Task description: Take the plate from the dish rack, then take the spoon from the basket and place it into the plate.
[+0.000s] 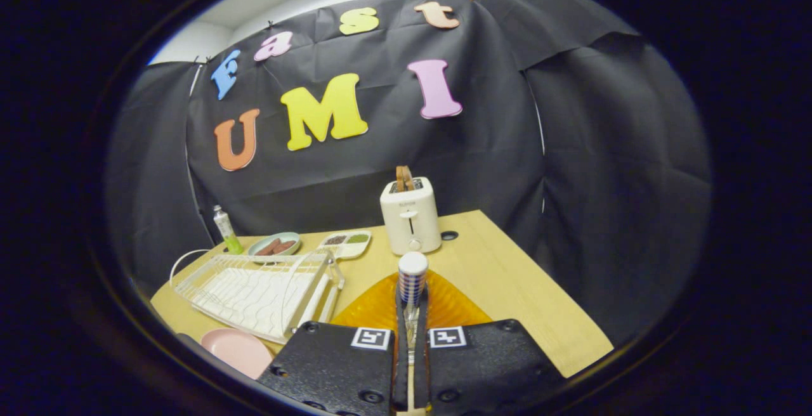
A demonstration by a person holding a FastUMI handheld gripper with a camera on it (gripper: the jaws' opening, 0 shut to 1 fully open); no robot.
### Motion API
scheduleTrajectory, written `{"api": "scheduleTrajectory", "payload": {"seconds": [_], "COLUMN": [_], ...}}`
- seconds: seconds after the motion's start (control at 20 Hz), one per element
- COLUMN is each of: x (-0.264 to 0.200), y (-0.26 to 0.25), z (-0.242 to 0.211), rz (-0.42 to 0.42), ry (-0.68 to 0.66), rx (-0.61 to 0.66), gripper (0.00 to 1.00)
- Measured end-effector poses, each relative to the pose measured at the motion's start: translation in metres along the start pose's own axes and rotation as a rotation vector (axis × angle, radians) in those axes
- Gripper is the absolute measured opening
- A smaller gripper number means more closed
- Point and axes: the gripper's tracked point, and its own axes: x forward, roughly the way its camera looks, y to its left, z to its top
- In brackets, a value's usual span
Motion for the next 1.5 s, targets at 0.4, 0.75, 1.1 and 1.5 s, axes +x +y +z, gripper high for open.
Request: {"api": "scheduleTrajectory", "payload": {"seconds": [0.4,0.75,1.1,1.5], "x": [-0.099,-0.143,-0.126,-0.107], "y": [0.079,0.193,0.250,0.272], "z": [0.072,0.023,-0.066,-0.117], "rz": [0.006,0.161,0.208,0.184], "ry": [-0.172,-0.077,0.070,0.180], "rx": [-0.130,-0.213,-0.216,-0.169], "gripper": [0.09,0.09,0.09,0.09]}}
